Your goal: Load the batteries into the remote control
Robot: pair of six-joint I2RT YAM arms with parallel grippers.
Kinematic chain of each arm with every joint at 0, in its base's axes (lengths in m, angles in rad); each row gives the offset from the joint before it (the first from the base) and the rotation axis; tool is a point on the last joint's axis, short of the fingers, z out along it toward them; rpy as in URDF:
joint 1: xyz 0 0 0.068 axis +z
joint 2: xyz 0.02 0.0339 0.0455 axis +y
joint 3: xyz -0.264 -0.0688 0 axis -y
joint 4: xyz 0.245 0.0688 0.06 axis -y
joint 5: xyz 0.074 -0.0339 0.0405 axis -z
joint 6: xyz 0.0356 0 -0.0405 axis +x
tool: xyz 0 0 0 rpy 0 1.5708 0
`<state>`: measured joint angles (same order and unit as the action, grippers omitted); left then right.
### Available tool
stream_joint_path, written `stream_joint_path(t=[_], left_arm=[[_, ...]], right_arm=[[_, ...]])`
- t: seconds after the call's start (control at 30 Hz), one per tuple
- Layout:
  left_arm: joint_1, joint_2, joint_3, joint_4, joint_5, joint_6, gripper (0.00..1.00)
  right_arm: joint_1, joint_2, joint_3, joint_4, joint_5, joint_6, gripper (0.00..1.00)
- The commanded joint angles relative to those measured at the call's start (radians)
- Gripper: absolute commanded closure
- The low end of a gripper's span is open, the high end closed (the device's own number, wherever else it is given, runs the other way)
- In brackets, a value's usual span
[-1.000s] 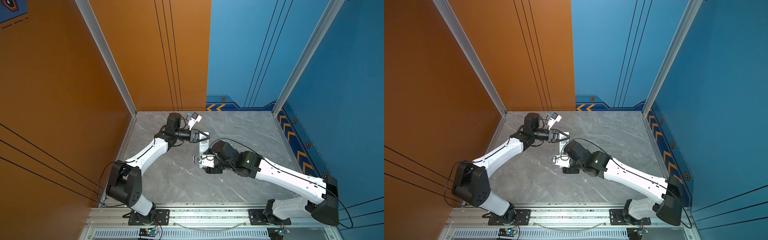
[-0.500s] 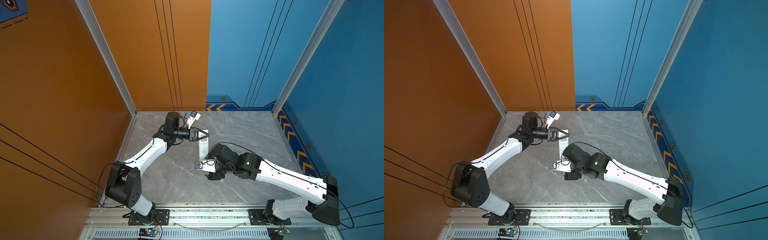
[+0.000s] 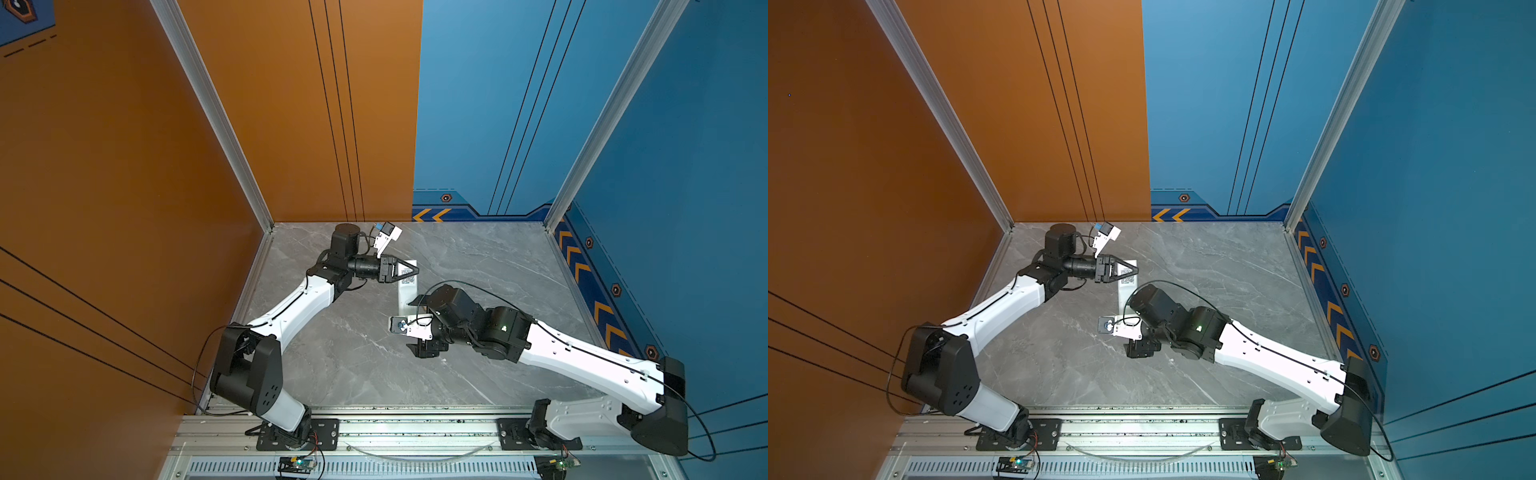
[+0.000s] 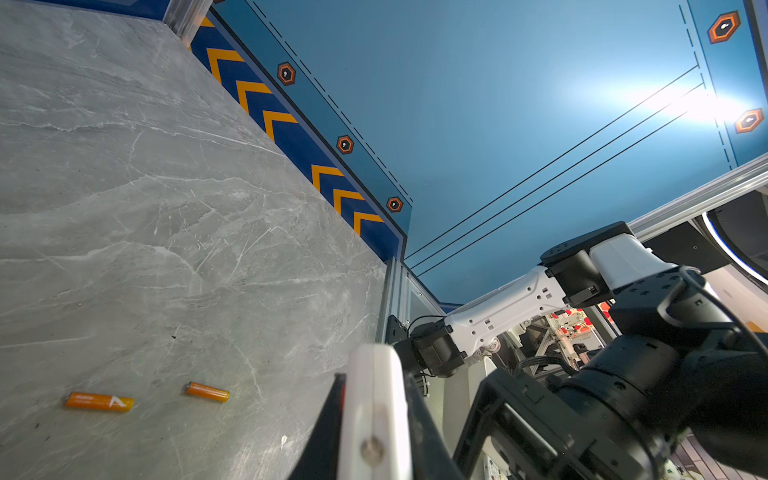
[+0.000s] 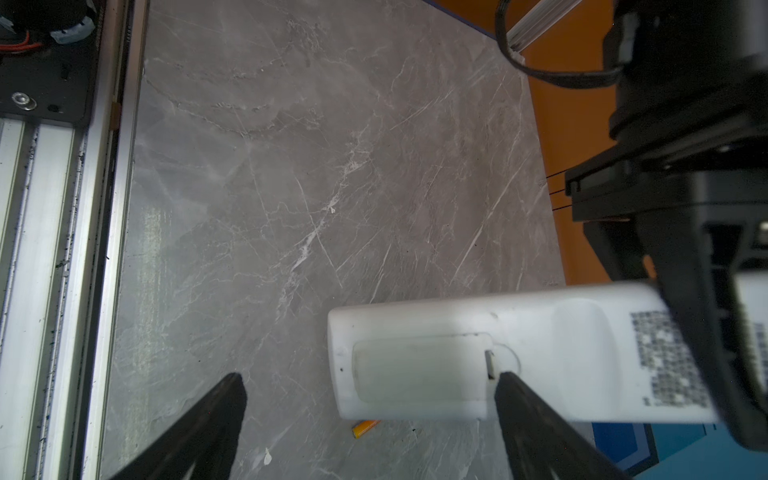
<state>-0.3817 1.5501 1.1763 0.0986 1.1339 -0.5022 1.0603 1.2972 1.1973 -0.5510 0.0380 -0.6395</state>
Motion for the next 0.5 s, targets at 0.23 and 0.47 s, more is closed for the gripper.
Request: stream_joint_path(t=[0.23,0.47], left_arm=[[-0.013,-0.041,0.013,0.016,0.030,-0.007,1.00],[-0.013,-0.040,0.013,0.016,0.030,-0.007,1.00]], right_arm=[[-0.020,0.048,0.019,0.042,0.026,-0.033,0.08],[-0.028,0.052,0.018,0.049,0.039,-0.038,0.08]])
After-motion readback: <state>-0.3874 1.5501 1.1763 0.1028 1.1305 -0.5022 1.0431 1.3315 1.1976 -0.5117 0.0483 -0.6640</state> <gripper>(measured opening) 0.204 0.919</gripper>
